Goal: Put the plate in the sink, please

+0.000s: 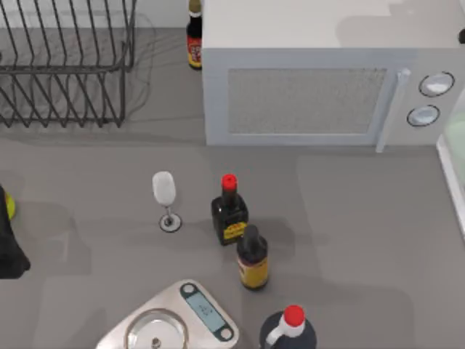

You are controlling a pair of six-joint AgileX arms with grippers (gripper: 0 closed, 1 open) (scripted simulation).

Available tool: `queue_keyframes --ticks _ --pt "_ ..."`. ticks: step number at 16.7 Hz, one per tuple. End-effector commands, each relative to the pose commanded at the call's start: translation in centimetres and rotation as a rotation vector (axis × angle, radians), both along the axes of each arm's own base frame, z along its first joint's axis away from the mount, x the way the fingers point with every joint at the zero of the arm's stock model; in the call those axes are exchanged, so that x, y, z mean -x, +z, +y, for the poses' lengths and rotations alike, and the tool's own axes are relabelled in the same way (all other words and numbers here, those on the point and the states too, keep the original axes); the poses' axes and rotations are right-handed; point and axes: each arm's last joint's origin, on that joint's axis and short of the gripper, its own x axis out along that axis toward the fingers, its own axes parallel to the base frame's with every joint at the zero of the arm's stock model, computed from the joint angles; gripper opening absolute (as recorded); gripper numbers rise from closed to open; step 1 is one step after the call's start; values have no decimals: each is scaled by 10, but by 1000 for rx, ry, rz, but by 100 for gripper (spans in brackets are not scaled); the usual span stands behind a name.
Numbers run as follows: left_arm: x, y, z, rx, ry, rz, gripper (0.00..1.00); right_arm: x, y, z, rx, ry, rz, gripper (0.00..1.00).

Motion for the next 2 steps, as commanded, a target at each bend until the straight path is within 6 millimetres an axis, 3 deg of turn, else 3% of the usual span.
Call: queue_keyframes --ticks 2 --pt "0 0 0 0 0 0 100 0 0 0 0 0 0 100"
